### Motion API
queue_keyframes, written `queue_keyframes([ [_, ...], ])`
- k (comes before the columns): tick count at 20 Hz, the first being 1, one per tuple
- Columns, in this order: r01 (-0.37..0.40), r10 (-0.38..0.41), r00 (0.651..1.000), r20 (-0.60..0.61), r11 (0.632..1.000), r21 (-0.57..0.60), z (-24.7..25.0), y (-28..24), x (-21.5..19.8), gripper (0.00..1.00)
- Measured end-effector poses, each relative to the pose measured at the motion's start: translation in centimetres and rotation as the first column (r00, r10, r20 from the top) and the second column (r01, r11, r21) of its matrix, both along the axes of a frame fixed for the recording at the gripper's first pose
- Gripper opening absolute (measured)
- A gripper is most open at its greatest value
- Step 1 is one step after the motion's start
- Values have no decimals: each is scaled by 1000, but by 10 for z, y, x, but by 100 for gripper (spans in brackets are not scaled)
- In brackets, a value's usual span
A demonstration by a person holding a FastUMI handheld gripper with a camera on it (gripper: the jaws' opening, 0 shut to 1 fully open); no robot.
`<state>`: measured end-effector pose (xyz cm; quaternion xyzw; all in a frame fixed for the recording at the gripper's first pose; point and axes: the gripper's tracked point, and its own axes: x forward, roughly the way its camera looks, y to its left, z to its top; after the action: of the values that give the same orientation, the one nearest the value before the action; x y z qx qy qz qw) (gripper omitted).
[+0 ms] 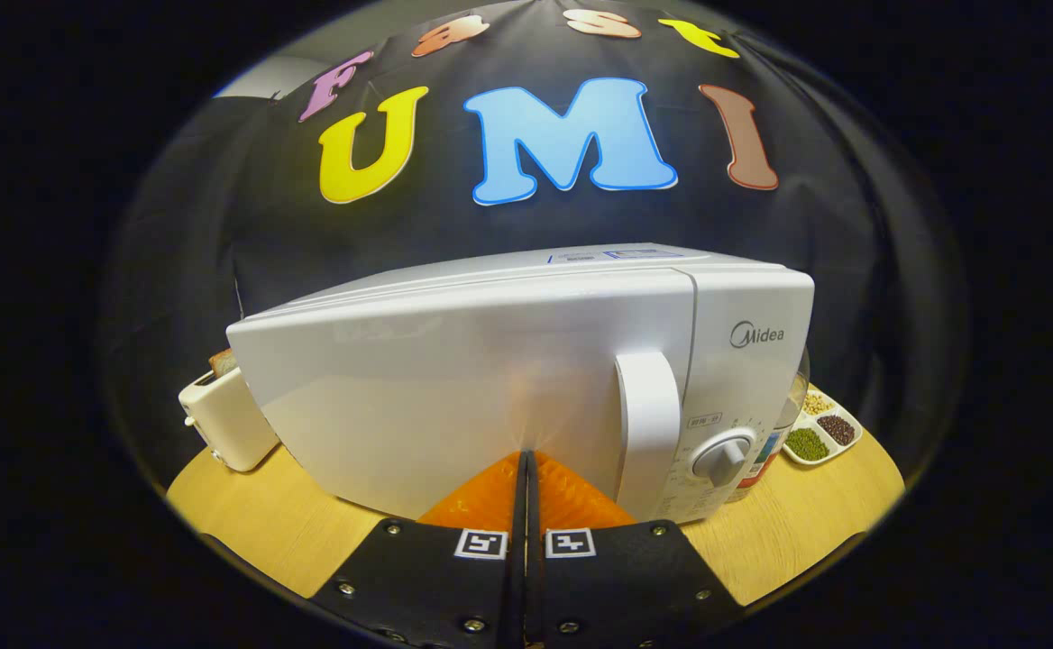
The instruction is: Open the microwave, put the food inside, and close the microwave door.
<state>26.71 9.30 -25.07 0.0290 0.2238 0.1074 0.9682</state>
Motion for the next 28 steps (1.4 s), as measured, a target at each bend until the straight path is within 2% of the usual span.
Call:
queue_keyframes([
  [5,25,-24,999,49,1000,-18,29,-6,-19,1],
  [10,51,-48,992,116,999,-20,74,-9,-58,1],
  [17,99,-85,973,216,993,-59,130,-24,-127,1],
  [24,131,-109,954,280,990,-61,165,-32,-202,1],
  [28,116,-97,951,294,992,-47,174,-26,-237,4],
])
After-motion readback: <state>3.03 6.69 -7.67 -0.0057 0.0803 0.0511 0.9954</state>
